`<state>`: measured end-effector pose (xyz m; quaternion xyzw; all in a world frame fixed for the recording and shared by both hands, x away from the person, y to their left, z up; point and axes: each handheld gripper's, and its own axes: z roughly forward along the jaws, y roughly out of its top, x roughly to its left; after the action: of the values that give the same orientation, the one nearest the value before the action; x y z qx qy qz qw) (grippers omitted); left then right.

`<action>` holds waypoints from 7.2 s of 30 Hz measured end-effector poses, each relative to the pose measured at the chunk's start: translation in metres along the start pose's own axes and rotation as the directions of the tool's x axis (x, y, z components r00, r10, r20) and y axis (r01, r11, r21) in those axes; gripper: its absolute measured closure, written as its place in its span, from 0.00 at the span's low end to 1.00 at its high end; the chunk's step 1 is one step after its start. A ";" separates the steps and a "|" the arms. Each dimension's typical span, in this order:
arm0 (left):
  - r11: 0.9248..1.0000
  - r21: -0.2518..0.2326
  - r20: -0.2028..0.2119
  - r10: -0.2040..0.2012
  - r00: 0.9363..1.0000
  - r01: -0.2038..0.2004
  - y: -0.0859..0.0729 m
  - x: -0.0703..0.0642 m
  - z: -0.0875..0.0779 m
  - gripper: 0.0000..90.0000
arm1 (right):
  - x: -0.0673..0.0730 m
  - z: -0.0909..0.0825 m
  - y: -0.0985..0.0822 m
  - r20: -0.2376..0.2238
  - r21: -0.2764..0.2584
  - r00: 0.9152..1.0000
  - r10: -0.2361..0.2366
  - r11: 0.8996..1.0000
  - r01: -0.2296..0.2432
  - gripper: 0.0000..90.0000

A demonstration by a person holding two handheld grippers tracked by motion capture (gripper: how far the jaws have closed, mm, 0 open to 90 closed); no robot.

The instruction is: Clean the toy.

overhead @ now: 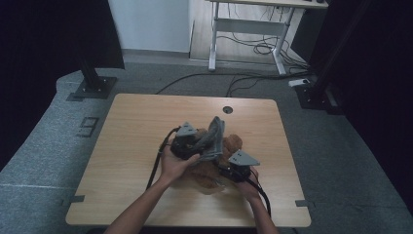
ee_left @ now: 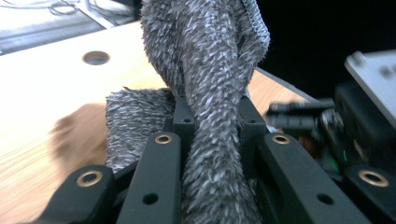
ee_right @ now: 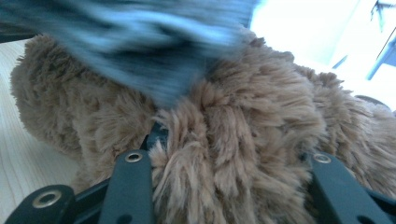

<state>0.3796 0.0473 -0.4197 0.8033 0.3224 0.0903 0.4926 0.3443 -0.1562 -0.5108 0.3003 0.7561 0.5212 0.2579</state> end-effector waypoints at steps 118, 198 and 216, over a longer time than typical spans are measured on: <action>0.992 0.075 -0.102 -0.090 0.991 0.098 -0.008 0.057 -0.019 0.84 | 0.008 -0.002 -0.021 0.144 -0.055 0.987 -0.077 0.995 0.086 0.59; 0.994 0.036 0.015 -0.102 0.995 0.101 -0.039 0.020 -0.025 0.85 | 0.019 -0.033 -0.027 0.009 -0.017 0.986 -0.168 0.986 0.168 0.66; 0.989 -0.039 -0.129 -0.147 0.981 0.143 -0.077 0.065 -0.087 0.85 | 0.021 -0.034 -0.027 0.013 -0.018 0.985 -0.169 0.985 0.169 0.66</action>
<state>0.3571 0.1743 -0.4525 0.7627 0.4102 0.1116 0.4874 0.3007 -0.1700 -0.5270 0.2355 0.7724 0.5028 0.3084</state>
